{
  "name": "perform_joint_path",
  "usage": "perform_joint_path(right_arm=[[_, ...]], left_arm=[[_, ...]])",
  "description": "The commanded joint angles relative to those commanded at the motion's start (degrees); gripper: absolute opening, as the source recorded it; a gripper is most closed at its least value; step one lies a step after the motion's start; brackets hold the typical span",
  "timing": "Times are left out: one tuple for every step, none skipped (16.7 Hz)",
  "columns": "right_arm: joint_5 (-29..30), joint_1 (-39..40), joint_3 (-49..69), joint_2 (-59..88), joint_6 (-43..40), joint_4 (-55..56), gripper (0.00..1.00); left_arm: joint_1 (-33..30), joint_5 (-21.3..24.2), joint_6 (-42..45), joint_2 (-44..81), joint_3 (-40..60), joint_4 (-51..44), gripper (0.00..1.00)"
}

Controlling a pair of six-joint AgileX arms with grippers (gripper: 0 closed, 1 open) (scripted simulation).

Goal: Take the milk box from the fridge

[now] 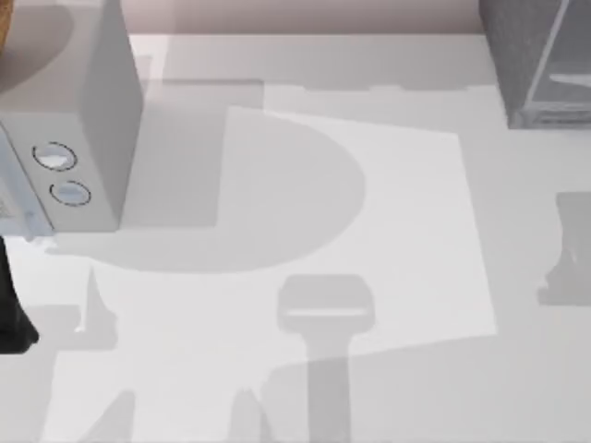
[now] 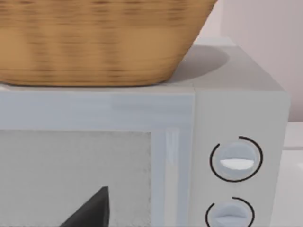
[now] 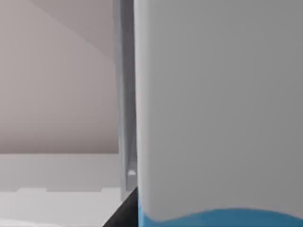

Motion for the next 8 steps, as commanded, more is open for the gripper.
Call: perform_joint_path(right_arm=[[0.5, 0.6, -2.3, -4.9, 0.0, -2.6, 0.00], [1.0, 1.1, -4.3, -9.1, -0.1, -4.9, 0.00], [1.4, 1.6, -6.0, -12.8, -0.1, -6.9, 0.00], [1.7, 2.0, -7.5, -15.9, -0.2, -8.6, 0.00], [2.0, 2.4, -8.7, -18.4, -0.2, -10.0, 0.00], [2.3, 2.7, -9.5, -20.3, -0.2, -11.0, 0.00], [2.4, 2.9, -10.1, -21.5, -0.3, -11.7, 0.00], [2.5, 3.0, -10.5, -22.2, -0.3, -12.1, 0.00]], left_arm=[[0.0, 0.0, 0.0, 0.0, 0.0, 0.0, 1.00], [0.0, 0.0, 0.0, 0.0, 0.0, 0.0, 1.00], [0.0, 0.0, 0.0, 0.0, 0.0, 0.0, 1.00], [0.0, 0.0, 0.0, 0.0, 0.0, 0.0, 1.00], [0.0, 0.0, 0.0, 0.0, 0.0, 0.0, 1.00], [0.0, 0.0, 0.0, 0.0, 0.0, 0.0, 1.00], [0.0, 0.0, 0.0, 0.0, 0.0, 0.0, 1.00], [0.0, 0.0, 0.0, 0.0, 0.0, 0.0, 1.00]])
